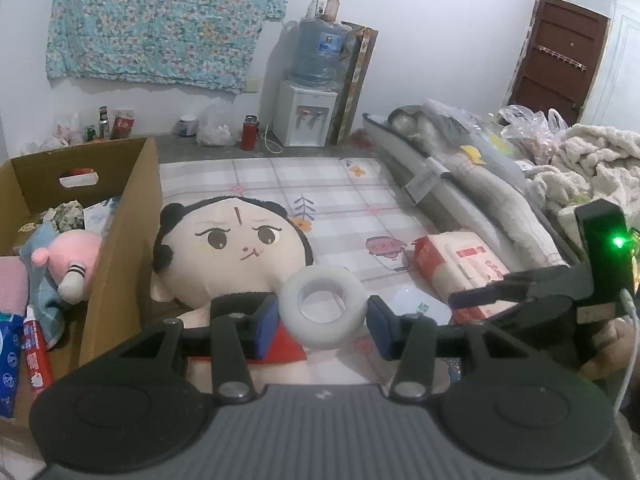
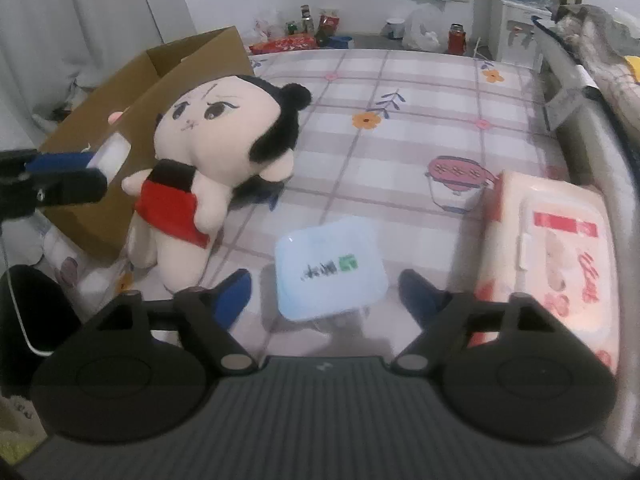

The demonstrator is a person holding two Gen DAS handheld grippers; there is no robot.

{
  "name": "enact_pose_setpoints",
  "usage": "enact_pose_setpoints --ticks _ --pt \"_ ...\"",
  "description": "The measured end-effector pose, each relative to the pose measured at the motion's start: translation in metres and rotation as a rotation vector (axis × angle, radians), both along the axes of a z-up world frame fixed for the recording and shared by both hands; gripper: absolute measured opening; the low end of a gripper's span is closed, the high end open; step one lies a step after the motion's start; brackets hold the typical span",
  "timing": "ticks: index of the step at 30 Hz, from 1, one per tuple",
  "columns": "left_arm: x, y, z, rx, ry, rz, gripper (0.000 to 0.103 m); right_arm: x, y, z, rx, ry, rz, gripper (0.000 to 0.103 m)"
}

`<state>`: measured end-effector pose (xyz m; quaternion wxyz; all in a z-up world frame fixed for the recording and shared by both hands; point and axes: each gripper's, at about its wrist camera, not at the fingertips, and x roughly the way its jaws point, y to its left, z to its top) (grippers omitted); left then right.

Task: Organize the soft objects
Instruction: 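Grasp the white plastic container with the right gripper while the left holds the tape, then carry the tape roll and container over the box with both grippers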

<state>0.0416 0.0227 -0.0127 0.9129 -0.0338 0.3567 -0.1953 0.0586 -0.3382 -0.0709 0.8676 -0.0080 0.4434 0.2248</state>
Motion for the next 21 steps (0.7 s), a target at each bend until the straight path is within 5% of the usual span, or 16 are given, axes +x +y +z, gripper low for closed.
enact_pose_setpoints --ticks 8,11,21 --pt "-0.002 0.003 -0.001 0.001 -0.004 0.004 0.049 0.029 0.013 -0.018 -0.060 0.070 0.009 0.081" --pt "-0.004 0.005 -0.001 0.001 -0.005 0.008 0.049 0.032 0.013 -0.018 -0.046 0.098 0.003 0.064" --pt "-0.020 0.018 0.010 -0.005 -0.025 0.033 0.049 0.008 0.006 -0.003 -0.054 0.063 -0.048 0.061"
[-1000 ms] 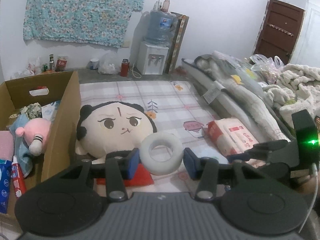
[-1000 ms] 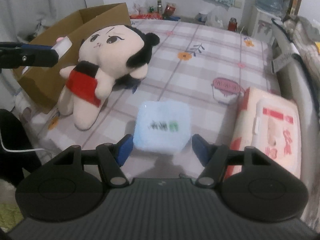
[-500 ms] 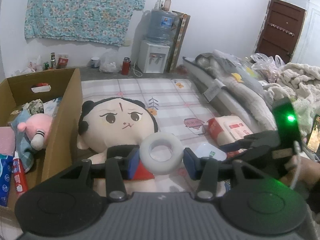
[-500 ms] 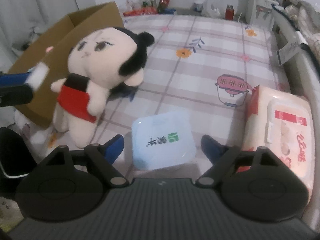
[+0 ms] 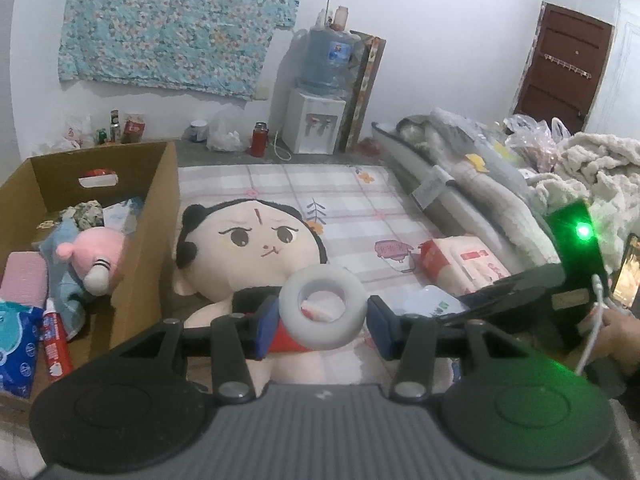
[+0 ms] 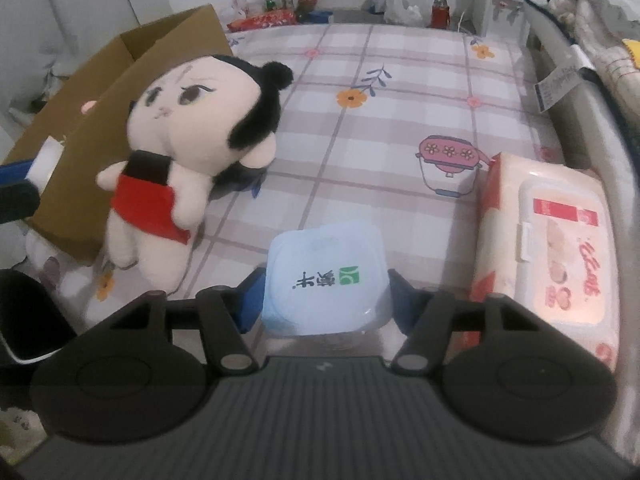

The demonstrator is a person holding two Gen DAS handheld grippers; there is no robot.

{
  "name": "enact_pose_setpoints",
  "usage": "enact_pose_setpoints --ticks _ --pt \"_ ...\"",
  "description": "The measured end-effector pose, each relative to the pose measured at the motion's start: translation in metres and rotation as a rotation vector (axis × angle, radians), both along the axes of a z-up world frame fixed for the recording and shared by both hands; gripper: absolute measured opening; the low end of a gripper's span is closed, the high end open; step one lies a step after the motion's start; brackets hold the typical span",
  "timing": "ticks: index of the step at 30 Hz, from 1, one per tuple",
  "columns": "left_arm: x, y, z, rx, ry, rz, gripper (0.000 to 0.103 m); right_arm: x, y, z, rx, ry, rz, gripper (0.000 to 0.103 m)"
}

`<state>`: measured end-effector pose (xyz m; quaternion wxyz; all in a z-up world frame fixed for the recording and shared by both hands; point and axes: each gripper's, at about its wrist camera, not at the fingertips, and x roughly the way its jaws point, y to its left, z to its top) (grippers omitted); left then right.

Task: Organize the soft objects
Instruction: 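Carry the tape roll and container over the box with both grippers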

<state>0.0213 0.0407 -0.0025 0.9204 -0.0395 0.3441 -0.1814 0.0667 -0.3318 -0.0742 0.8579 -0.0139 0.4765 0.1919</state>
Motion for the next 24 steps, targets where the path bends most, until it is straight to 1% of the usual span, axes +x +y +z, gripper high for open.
enact_pose_setpoints --ticks 4,7,10,12,15,17,21,24 --pt "-0.014 0.013 0.014 -0.021 -0.027 0.026 0.049 -0.016 -0.001 0.021 0.004 -0.037 0.001 0.061" --pt "-0.026 0.026 0.028 -0.030 -0.066 0.048 0.049 -0.027 0.000 0.041 0.018 -0.063 0.009 0.061" --pt "-0.039 0.044 0.043 -0.042 -0.107 0.074 0.049 -0.036 0.006 0.064 0.038 -0.074 0.041 0.061" --pt "-0.047 0.057 0.054 -0.052 -0.139 0.101 0.049 -0.041 0.015 0.084 0.054 -0.093 0.087 0.061" --pt "-0.060 0.080 0.070 -0.053 -0.193 0.175 0.049 -0.048 0.035 0.114 0.072 -0.145 0.170 0.061" --pt "-0.065 0.096 0.078 -0.055 -0.214 0.220 0.049 -0.048 0.051 0.132 0.098 -0.167 0.227 0.061" --pt "-0.070 0.128 0.085 -0.055 -0.239 0.312 0.049 -0.037 0.093 0.158 0.160 -0.160 0.346 0.061" --pt "-0.068 0.151 0.083 -0.066 -0.237 0.369 0.049 -0.024 0.130 0.172 0.195 -0.148 0.429 0.061"
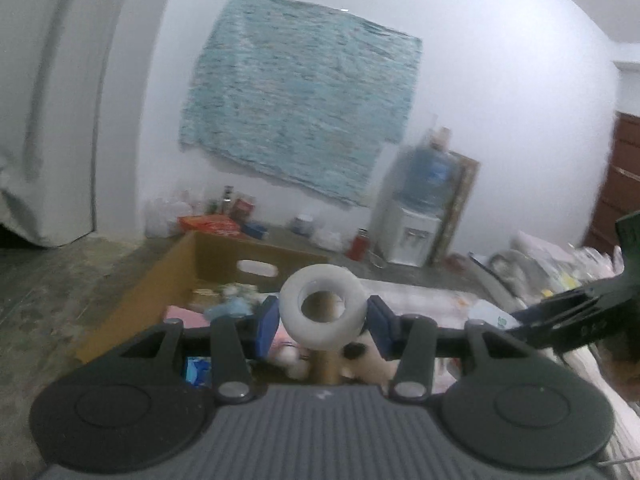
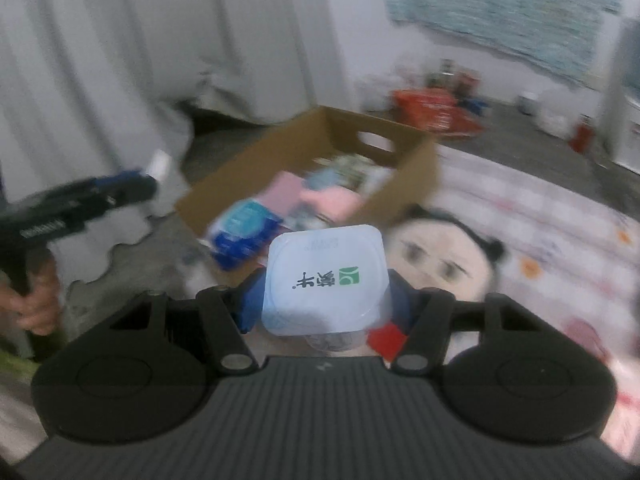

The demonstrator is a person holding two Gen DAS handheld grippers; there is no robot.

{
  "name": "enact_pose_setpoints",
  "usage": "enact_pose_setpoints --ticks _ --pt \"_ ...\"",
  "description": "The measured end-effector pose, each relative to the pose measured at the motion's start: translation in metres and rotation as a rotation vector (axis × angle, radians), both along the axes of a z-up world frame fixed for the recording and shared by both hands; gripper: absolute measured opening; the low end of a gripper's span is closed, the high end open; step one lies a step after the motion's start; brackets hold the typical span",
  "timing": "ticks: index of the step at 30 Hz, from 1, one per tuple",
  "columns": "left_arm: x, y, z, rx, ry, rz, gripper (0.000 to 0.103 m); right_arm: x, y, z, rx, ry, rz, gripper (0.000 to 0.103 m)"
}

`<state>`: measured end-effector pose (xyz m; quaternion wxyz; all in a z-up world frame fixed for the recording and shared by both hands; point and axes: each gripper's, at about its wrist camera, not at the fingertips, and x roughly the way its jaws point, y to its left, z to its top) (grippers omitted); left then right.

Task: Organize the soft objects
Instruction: 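Carry the tape roll and container over the box with both grippers, then open both grippers to drop the container and tape roll into the box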

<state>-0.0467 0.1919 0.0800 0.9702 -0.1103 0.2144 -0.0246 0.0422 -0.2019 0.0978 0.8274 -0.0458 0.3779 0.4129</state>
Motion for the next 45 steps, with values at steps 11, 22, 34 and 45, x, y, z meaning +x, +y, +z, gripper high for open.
enact_pose_setpoints --ticks 11,22,34,45 --pt "0.071 0.047 -0.071 -0.165 0.239 -0.071 0.049 0.080 0.127 0.004 0.038 0.081 0.154 0.061" --pt "0.124 0.054 -0.141 -0.237 0.519 -0.132 0.049 0.129 0.215 -0.062 -0.071 0.236 0.268 0.061" --pt "0.141 0.043 -0.146 -0.142 0.644 -0.200 0.049 0.133 0.249 -0.116 -0.294 0.261 0.319 0.061" --pt "0.143 0.045 -0.146 -0.182 0.660 -0.207 0.052 0.131 0.260 -0.137 -0.356 0.265 0.343 0.061"
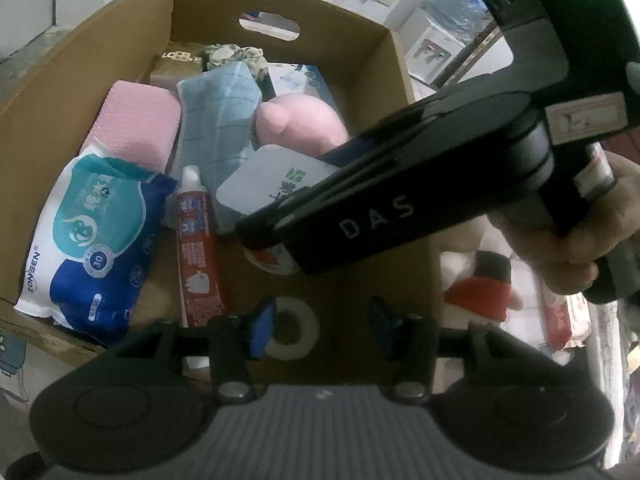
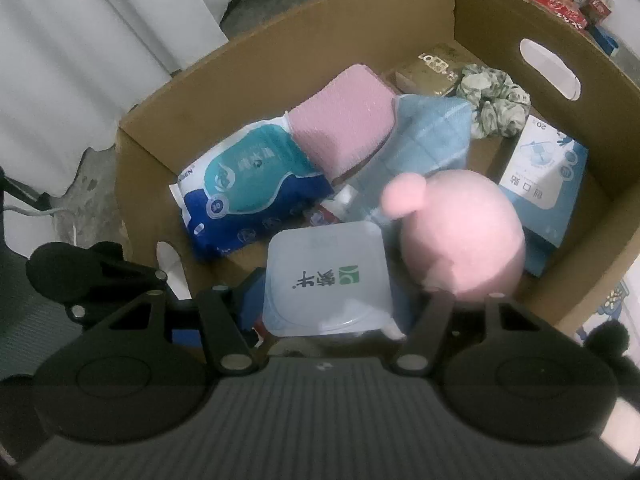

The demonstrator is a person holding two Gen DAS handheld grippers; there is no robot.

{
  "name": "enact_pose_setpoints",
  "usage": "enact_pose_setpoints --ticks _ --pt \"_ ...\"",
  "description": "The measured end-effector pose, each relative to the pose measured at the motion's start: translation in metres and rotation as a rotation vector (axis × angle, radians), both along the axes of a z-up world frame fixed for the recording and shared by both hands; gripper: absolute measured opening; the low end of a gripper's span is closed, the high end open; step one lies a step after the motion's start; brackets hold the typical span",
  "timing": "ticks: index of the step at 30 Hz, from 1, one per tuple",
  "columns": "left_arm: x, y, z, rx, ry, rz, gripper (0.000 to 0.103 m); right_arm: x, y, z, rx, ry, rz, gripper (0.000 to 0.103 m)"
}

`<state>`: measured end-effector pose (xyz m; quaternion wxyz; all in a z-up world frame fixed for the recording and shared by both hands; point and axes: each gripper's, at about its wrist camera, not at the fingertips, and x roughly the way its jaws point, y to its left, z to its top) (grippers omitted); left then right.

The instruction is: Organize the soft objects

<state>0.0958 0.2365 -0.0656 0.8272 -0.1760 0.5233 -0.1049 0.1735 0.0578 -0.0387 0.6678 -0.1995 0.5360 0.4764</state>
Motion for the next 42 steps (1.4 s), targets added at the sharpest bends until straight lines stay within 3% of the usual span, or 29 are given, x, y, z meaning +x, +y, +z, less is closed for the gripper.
enact_pose_setpoints --ticks 16,20,22,27,32,37,42 --pt "0.002 -0.003 0.001 -0.001 0.010 0.007 0.059 0.005 -0.003 0.001 -0.026 0.012 -0.027 0.062" --pt "-0.001 -0.005 0.006 0.022 -0.014 0.018 0.072 0.004 -0.016 0.013 0.026 0.017 -0.051 0.064" --pt "-0.004 -0.007 0.010 0.048 -0.036 0.030 0.072 0.002 -0.028 0.026 0.084 0.014 -0.070 0.066" --pt "-0.014 -0.008 0.024 0.076 -0.105 0.054 0.078 -0.006 -0.075 0.063 0.251 -0.012 -0.192 0.068" --pt "-0.034 -0.017 0.050 0.135 -0.226 0.078 0.084 -0.041 -0.135 0.093 0.412 -0.090 -0.346 0.081" --pt "-0.064 -0.029 0.082 0.172 -0.366 0.080 0.096 -0.097 -0.185 0.107 0.486 -0.212 -0.501 0.091" --pt "-0.091 -0.031 0.106 0.190 -0.423 0.128 0.102 -0.148 -0.221 0.107 0.500 -0.309 -0.646 0.095"
